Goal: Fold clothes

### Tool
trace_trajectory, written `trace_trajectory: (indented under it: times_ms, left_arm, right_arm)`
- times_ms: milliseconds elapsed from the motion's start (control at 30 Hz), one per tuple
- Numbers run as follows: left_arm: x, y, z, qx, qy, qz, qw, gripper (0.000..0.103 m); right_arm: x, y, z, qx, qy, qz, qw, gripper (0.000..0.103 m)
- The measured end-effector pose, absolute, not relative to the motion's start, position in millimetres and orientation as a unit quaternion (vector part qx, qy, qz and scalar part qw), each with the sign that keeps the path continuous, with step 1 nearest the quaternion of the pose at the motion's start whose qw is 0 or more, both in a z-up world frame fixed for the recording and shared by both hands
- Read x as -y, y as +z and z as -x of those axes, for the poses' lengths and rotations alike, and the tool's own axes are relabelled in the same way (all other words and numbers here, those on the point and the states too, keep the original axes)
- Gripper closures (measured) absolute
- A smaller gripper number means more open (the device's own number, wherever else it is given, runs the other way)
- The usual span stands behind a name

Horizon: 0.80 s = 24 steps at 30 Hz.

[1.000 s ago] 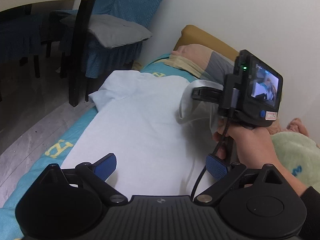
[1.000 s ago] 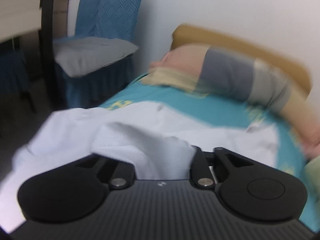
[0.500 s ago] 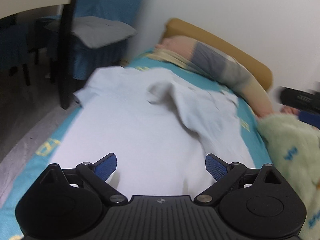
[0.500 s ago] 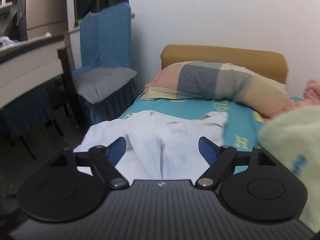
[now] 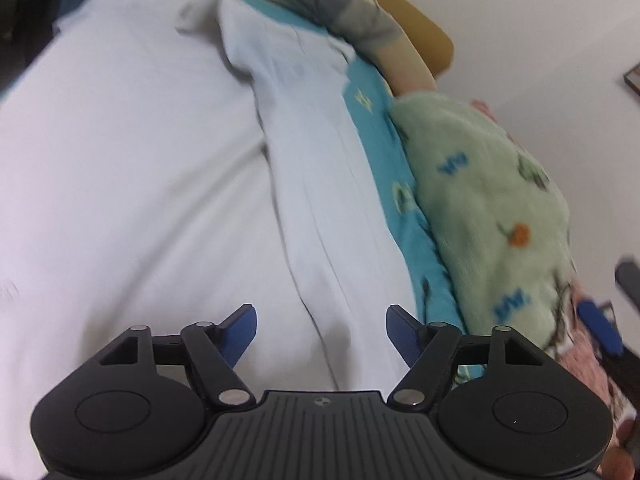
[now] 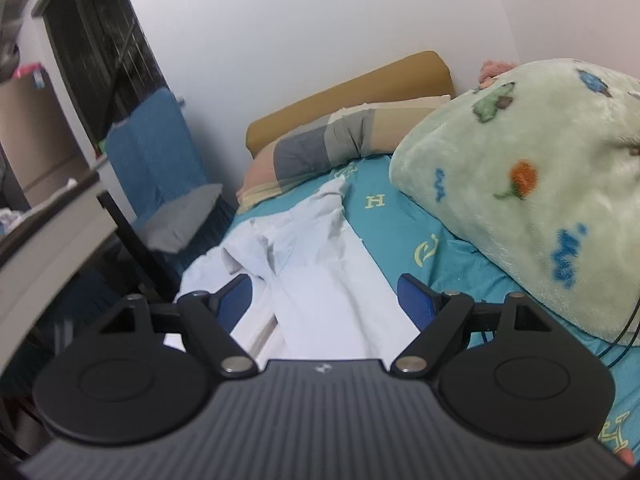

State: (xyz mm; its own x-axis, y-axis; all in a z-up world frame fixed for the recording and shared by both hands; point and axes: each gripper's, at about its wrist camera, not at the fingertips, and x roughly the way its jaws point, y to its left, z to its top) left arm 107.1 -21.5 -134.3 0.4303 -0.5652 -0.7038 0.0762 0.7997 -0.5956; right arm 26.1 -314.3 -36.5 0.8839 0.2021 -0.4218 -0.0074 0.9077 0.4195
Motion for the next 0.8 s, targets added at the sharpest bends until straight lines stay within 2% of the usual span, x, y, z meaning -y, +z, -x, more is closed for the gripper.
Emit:
trace_trajectory:
  times_ms: [67,100,133,367,500,567,600,633,700,800]
  left_arm:
    - [35.3,-143.3,-97.9,-0.516,-0.226,0.256,0.786,0.040]
    - [39.2,-148.8,-95.9,-0.527,-0.231,0.268,0.773,0.049]
    - [43.1,-154.3,-93.8,-0.537,-0.237,0.279,0.760,0.051]
    - [66.8,-185.3,-92.4,-0.590,-0.249,0.274,0.718,0.051]
    - [74.4,-190.5,-95.7,-0.595,-0.253,0.269,0.713,0.047]
    - [77.4,-190.7,-96.7,-0.596,-0.256,0.268,0.712,0.049]
    - [79.2,-190.0,-96.6,-0.598,-0.259,0.263,0.711,0.054]
    - [79.9,-189.8,-97.4,-0.601,-0.259,0.261,0.709,0.073]
    - [81.1,-189.2,-99.1,-0.608,-0.259,0.258,0.705,0.099]
    - [77.5,-184.6,-100.9,-0.615,-0.260,0.254,0.700,0.100]
  right_arm:
    - [322.1,-39.8,-27.4,-0.236,0.056,-0.221,0.945,0.022]
    - [326.0,-41.5,-28.0,-0.237,0.056,-0.227,0.943,0.022]
    - [329.9,-43.2,-28.7,-0.238,0.057,-0.234,0.941,0.022]
    - [351.8,-58.0,-37.1,-0.252,0.054,-0.277,0.926,0.022]
    - [358.7,-65.0,-41.4,-0.255,0.046,-0.291,0.921,0.022]
    - [359.1,-66.3,-42.7,-0.253,0.038,-0.286,0.923,0.022]
    - [358.5,-66.5,-43.5,-0.252,0.033,-0.280,0.926,0.022]
    - [358.0,-66.8,-44.3,-0.251,0.028,-0.274,0.928,0.022]
    - [359.1,-68.0,-45.1,-0.252,0.026,-0.276,0.927,0.022]
    - [360.7,-69.8,-46.3,-0.255,0.023,-0.278,0.926,0.022]
